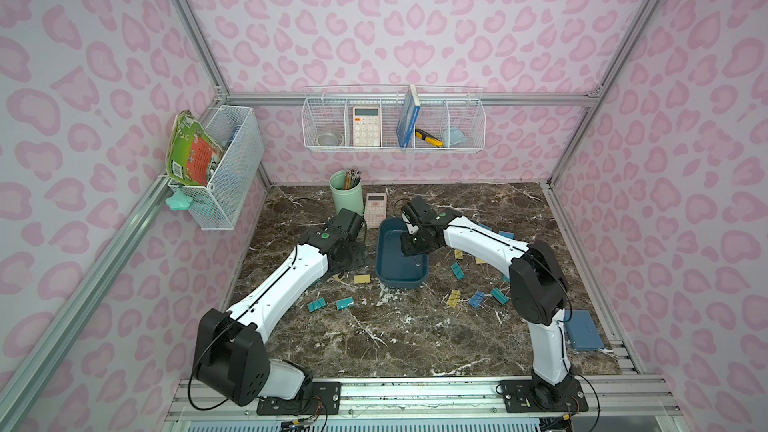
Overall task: Take out the binder clips from the storage box
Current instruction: Pick up the binder clip from the storage box.
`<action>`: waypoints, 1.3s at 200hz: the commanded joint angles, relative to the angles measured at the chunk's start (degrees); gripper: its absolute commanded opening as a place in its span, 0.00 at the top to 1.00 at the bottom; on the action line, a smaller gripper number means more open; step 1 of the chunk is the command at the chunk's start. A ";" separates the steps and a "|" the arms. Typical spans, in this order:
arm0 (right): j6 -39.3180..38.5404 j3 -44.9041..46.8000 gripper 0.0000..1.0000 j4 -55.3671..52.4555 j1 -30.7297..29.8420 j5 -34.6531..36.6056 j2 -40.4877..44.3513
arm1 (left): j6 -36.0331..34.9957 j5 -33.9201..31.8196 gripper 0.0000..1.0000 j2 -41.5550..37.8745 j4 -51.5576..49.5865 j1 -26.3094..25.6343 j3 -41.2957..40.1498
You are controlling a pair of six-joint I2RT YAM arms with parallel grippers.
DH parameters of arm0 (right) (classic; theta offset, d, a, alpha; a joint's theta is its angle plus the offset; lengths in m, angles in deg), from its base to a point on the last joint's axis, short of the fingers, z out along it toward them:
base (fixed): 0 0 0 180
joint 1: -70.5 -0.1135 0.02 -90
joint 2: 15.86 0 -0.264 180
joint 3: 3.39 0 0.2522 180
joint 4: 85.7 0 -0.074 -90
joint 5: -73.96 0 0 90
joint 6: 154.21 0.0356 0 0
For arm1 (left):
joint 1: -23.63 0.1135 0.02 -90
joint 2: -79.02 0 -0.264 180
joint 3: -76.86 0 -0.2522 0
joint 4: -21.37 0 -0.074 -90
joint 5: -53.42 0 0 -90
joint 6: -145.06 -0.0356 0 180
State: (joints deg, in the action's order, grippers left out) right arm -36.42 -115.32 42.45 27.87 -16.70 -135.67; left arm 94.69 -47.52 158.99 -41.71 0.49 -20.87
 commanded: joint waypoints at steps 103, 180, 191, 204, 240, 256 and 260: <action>-0.74 -6.72 0.68 -6.11 0.88 3.04 -10.19 | -2.72 -3.47 0.01 -9.36 -4.73 1.08 2.00; -0.98 -9.08 1.00 -7.24 0.51 3.21 -12.61 | -2.99 -3.87 0.01 -10.71 -5.18 1.34 1.60; -1.00 -9.14 1.00 -7.15 0.28 3.68 -11.93 | -2.99 -3.81 0.01 -10.79 -5.26 1.34 1.63; -1.15 -9.28 1.00 -7.09 -0.09 4.54 -11.64 | -2.99 -3.74 0.01 -10.73 -5.17 1.34 1.68; -2.63 -9.65 1.00 -6.41 -2.47 7.89 -5.86 | -2.42 -3.82 0.01 -11.03 -5.08 1.34 2.58; -3.33 -9.52 1.00 -5.99 -3.80 9.19 -3.58 | -1.87 -4.47 0.01 -11.55 -5.17 1.44 3.11; -3.66 -9.50 1.00 -5.83 -4.11 9.19 -3.03 | -1.70 -4.68 0.01 -11.71 -5.17 1.41 3.32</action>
State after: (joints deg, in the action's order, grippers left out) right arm -38.15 -124.37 36.03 25.20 -10.39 -141.31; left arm 92.25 -51.00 148.04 -46.04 1.76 -18.57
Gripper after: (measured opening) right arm 0.053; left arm 0.993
